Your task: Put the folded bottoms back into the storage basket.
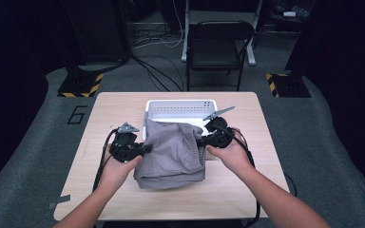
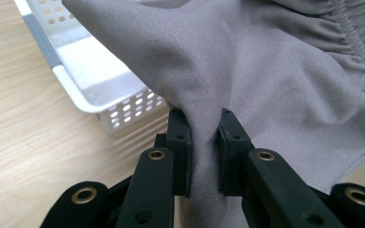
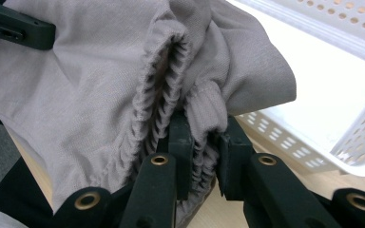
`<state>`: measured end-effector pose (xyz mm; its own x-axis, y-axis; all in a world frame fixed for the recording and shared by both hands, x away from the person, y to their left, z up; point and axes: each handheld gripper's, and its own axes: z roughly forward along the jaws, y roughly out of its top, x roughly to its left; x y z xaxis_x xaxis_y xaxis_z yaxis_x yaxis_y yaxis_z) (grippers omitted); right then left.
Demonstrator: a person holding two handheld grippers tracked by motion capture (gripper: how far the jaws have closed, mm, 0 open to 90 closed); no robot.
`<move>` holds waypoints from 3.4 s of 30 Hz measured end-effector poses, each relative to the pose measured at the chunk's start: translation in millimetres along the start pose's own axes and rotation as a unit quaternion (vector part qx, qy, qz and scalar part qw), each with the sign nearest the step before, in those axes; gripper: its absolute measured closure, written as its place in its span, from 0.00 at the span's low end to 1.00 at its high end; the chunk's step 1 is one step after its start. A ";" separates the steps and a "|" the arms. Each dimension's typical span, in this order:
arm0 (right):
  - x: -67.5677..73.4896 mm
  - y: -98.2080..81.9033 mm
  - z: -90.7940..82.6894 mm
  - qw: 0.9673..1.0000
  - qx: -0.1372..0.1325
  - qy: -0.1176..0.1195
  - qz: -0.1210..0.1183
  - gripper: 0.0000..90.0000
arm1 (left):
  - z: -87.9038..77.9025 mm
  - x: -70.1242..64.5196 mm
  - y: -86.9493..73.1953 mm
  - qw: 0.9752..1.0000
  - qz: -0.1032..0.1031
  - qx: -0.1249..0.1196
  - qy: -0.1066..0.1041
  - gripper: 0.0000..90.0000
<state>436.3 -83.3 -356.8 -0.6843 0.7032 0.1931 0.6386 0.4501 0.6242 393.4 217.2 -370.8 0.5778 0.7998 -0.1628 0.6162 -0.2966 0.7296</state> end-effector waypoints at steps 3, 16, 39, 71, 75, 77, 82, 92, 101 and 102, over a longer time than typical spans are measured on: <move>-3.2 6.9 -2.0 1.000 0.003 0.001 -0.003 0.87 | -1.5 1.7 8.8 1.000 0.004 -0.001 0.005 0.87; -9.5 32.4 -10.4 1.000 0.019 -0.016 -0.005 0.87 | -2.4 6.3 40.4 1.000 0.019 0.002 0.018 0.87; -31.1 71.1 -12.2 0.999 0.019 -0.042 0.010 0.87 | 12.6 23.7 79.4 1.000 0.004 -0.002 0.031 0.87; -75.6 102.3 -1.3 0.996 0.008 -0.068 0.055 0.87 | 51.8 41.1 123.9 0.999 0.006 0.022 0.033 0.87; -79.8 102.9 3.7 0.995 0.014 -0.074 0.061 0.87 | 60.1 44.2 125.2 0.999 0.006 0.026 0.035 0.87; -81.2 103.9 4.3 0.995 0.013 -0.076 0.061 0.87 | 64.1 46.8 125.6 0.999 0.004 0.026 0.034 0.87; -83.3 108.2 5.1 0.995 0.012 -0.080 0.065 0.87 | 70.5 54.0 127.4 0.999 -0.005 0.024 0.030 0.87; -83.6 117.8 15.2 0.993 0.015 -0.103 0.050 0.87 | 84.1 64.6 127.9 0.999 -0.011 0.026 0.036 0.87; -88.8 119.1 24.0 0.992 0.017 -0.112 0.050 0.87 | 96.0 70.5 127.8 0.999 -0.020 0.026 0.042 0.87; -88.4 119.5 24.8 0.992 0.016 -0.114 0.056 0.87 | 96.6 70.6 127.9 0.998 -0.020 0.026 0.044 0.87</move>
<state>581.8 -78.0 -318.0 -0.5139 0.8540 0.0807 0.7187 0.3773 0.5841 564.7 185.3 -353.1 0.5047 0.8535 -0.1296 0.6662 -0.2896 0.6872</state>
